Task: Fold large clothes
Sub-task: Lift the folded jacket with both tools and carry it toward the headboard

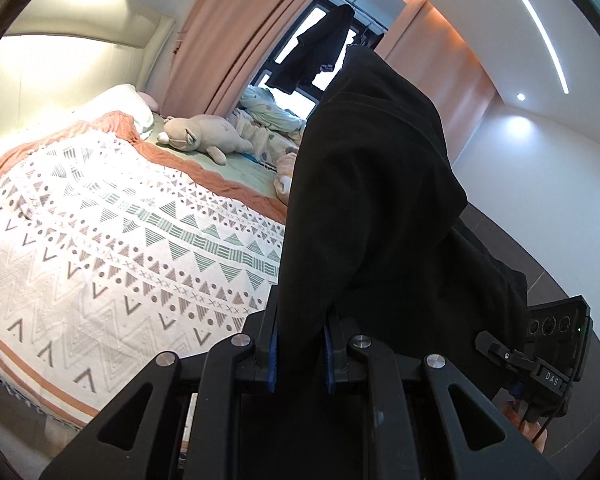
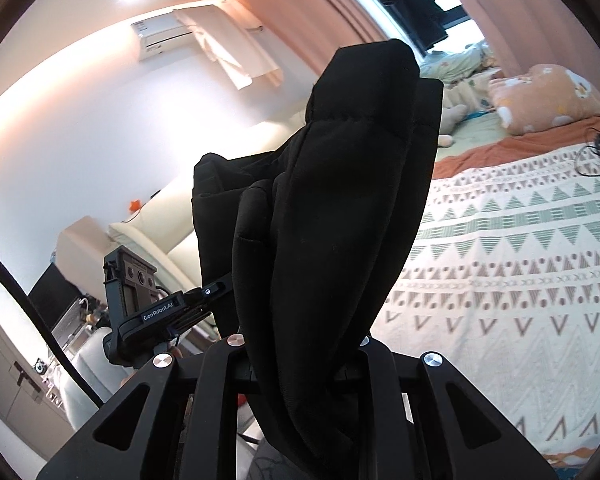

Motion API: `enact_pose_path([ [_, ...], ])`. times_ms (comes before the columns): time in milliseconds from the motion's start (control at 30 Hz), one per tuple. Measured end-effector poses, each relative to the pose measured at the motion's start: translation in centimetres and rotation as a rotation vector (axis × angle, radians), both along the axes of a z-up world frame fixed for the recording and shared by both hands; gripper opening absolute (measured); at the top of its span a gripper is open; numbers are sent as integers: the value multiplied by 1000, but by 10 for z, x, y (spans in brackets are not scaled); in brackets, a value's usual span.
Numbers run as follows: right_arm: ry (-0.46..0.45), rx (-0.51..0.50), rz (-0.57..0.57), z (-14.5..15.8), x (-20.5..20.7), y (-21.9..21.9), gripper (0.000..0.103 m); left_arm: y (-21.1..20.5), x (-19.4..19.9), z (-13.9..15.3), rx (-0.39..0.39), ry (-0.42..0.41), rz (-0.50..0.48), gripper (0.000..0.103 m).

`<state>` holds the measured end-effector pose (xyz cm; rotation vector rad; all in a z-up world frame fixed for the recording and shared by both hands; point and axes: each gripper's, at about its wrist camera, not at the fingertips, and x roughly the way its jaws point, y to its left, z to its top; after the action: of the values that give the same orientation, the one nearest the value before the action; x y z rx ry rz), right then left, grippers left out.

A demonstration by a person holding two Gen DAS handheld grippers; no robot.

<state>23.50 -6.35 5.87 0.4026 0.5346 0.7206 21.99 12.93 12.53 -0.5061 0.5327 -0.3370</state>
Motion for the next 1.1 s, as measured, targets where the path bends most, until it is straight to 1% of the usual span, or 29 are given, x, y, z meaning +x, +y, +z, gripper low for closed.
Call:
enact_pose_path([
  [33,1,-4,12,1,5,7,15,5,2,-1,2,-5,7,18],
  [67,2,-4,20,-3,14,7,15,14,3,0,0,-8,16,18],
  [233,3,-14,72,-4,46,34,15,64,13,0,-7,0,53,18],
  [500,15,-6,149,-16,127,91,15,142,44,-10,-8,-4,127,18],
  [700,19,-17,226,-25,175,143,15,210,59,-22,-27,9,200,18],
  [800,26,-15,269,-32,196,166,15,241,55,-25,-32,26,235,18],
  [833,28,-14,280,-35,200,175,15,244,56,-26,-25,30,247,18],
  [867,32,-10,296,-38,208,185,15,256,57,-26,-17,35,266,18],
  [900,35,-4,310,-41,214,192,15,261,50,-26,-13,37,278,18],
  [1000,51,8,360,-48,233,221,15,292,46,-25,3,50,333,18],
  [1100,67,16,415,-54,247,250,15,319,44,-23,39,61,385,18],
])
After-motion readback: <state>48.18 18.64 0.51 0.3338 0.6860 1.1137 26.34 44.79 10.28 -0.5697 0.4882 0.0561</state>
